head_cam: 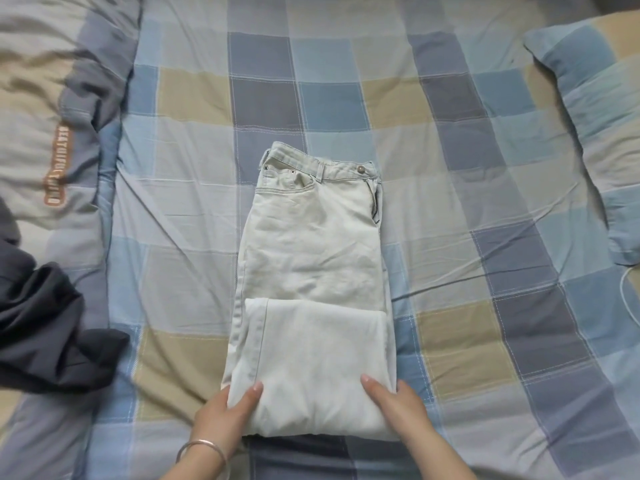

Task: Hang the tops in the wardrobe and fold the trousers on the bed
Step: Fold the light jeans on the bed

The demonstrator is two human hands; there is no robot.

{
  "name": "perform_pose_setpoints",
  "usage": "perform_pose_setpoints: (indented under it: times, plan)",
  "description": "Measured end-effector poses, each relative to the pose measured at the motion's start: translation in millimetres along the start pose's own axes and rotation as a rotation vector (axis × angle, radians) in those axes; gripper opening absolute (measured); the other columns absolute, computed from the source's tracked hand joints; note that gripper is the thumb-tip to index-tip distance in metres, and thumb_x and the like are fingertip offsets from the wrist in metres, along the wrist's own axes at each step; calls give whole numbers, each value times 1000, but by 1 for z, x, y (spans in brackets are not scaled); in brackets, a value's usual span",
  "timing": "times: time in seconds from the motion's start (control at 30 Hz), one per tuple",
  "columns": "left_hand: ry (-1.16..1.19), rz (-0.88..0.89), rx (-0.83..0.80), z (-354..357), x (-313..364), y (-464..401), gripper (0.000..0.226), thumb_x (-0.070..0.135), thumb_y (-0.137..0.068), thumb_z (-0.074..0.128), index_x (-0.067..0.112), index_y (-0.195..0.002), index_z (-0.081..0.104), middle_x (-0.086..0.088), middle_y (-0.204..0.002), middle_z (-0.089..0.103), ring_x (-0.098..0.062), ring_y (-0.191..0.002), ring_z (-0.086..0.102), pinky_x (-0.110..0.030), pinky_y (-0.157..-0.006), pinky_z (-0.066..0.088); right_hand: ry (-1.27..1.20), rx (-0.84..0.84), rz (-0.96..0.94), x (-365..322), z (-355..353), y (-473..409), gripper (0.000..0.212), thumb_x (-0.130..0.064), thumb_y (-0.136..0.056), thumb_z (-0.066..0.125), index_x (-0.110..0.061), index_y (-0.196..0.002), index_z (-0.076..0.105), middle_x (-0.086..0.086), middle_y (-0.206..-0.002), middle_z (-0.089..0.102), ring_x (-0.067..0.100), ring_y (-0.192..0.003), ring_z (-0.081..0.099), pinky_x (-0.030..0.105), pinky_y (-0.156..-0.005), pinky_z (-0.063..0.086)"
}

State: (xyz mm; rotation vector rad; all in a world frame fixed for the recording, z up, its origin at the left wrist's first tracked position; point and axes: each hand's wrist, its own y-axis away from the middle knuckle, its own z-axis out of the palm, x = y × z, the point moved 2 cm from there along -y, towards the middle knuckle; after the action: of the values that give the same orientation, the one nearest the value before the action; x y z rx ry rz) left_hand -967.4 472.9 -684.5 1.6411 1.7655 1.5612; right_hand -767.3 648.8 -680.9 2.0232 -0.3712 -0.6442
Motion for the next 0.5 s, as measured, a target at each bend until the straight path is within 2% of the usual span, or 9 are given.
perform_pose_setpoints:
  times: [0.1,0.17,0.2,0.27,0.3,0.37,0.43,0.5]
  plan:
    - [37,-14,-19,-7,22,2,77,60,-41,62,17,-105,67,-4,-103,69,-25,-99,62,-34,-93,46,24,-74,61,-23,-9,5,55,-46,-74,71,-9,-114,64,4,-107,67,23,-95,63,32,-89,48]
    - [60,-19,17,-16,57,4,87,45,-40,65,11,-119,56,-9,-108,64,-25,-94,58,-34,-90,46,37,-39,37,-58,-24,10,62,-45,-69,71,-7,-116,62,8,-113,66,27,-100,62,36,-93,48]
    - [55,20,52,-21,79,5,87,39,-44,63,13,-126,49,-11,-110,61,-26,-95,56,-33,-88,44,64,-11,1,-79,-32,16,61,-44,-71,69,-6,-118,60,10,-117,64,28,-104,61,36,-94,47]
    - [14,230,127,-35,115,12,82,38,-55,62,29,-133,41,-6,-107,58,-25,-94,54,-32,-84,42,171,107,-147,-116,-48,30,53,-42,-82,62,-4,-119,59,14,-119,62,31,-110,58,32,-89,45]
    - [-28,376,169,-42,124,20,73,41,-63,63,38,-132,41,-2,-102,58,-23,-88,54,-31,-79,42,216,184,-255,-127,-54,40,49,-42,-85,58,-5,-116,61,16,-117,63,32,-110,57,32,-85,43]
    - [-128,594,208,-48,117,31,52,48,-73,53,51,-124,42,2,-91,64,-21,-76,59,-30,-69,44,256,288,-395,-121,-51,53,43,-43,-89,54,-6,-108,64,17,-110,66,34,-105,59,32,-78,42]
    - [-267,526,96,-39,79,27,50,45,-75,47,58,-122,40,3,-99,69,-19,-87,65,-29,-76,48,314,219,-266,-82,-32,46,46,-47,-89,50,-8,-109,63,16,-110,66,33,-104,60,31,-76,42]
    - [-428,277,-80,-21,40,19,46,31,-84,52,53,-124,50,-1,-122,64,-18,-112,60,-22,-92,42,392,2,-25,-36,-8,37,53,-49,-88,47,-10,-120,59,13,-120,62,28,-110,58,27,-80,42]
